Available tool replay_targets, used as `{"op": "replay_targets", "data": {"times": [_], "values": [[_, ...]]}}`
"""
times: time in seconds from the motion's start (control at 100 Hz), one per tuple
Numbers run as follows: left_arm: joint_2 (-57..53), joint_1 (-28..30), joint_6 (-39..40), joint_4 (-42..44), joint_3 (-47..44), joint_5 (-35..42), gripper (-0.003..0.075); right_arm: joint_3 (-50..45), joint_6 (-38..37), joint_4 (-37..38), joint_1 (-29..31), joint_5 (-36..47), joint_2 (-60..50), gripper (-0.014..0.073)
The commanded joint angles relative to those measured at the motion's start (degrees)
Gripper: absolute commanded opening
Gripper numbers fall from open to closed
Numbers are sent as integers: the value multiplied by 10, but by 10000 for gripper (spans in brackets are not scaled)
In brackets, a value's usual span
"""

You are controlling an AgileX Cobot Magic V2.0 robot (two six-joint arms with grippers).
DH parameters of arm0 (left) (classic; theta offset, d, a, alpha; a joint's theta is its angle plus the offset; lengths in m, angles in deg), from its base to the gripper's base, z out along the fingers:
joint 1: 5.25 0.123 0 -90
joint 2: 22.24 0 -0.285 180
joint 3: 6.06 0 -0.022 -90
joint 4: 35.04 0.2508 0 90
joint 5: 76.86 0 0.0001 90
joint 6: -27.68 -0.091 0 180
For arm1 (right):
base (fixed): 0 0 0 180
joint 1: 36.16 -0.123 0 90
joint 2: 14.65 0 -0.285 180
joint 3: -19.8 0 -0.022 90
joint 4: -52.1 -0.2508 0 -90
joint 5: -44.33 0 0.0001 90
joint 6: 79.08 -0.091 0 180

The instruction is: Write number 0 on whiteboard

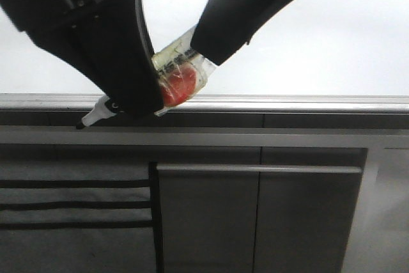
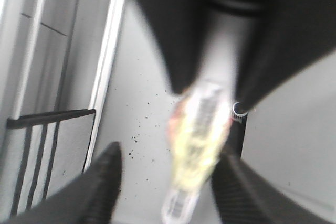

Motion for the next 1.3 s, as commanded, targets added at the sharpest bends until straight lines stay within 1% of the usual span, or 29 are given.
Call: {"op": "replay_targets", "data": {"times": [0.0,0.1,0.19,0.3,0.35,0.4,0.46,0.53,0.6,0.64,0.68,0.75,0.81,0.89,0.98,1.04,1.11,1.19,1.29], "values": [[-38,15,17,-23,16,25,421,17,1,-20,14,2,-27,-27],[-77,44,17,-51,1,31,421,17,-2,-24,44,-26,-51,-27],[-118,82,17,-65,-33,60,421,15,-18,-24,91,-35,-79,-27],[-178,144,20,-92,-91,110,421,1,-74,-25,175,-12,-109,-27],[-206,175,27,-107,-117,132,421,-9,-138,-26,213,8,-123,-27],[-233,207,44,-116,-143,158,421,-25,-181,-29,249,26,-139,-27],[-267,247,49,-135,-176,196,421,-48,-201,-36,283,51,-155,-27],[-301,286,55,-168,-211,243,421,-85,-201,-61,304,82,-174,-27],[-330,317,55,-202,-242,287,421,-121,-201,-98,305,114,-183,-27],[-343,330,55,-214,-258,309,421,-139,-201,-124,304,112,-185,-27],[-350,338,55,-224,-269,326,421,-154,-201,-147,303,114,-183,-27],[-358,347,55,-232,-285,350,421,-171,-201,-182,303,154,-173,-27],[-359,348,55,-232,-289,356,421,-173,-195,-182,303,188,-165,-27],[-354,348,55,-232,-289,358,421,-173,-143,-182,291,234,-162,-27],[-346,348,55,-232,-289,358,421,-176,-103,-177,240,295,-172,-27],[-340,348,55,-232,-289,360,421,-184,-101,-174,204,347,-176,-27],[-333,348,55,-232,-289,362,421,-197,-100,-172,177,387,-173,-27],[-327,348,55,-232,-289,364,421,-202,-102,-174,163,397,-160,-27],[-323,348,55,-232,-289,368,421,-202,-103,-184,162,399,-136,-27]]}}
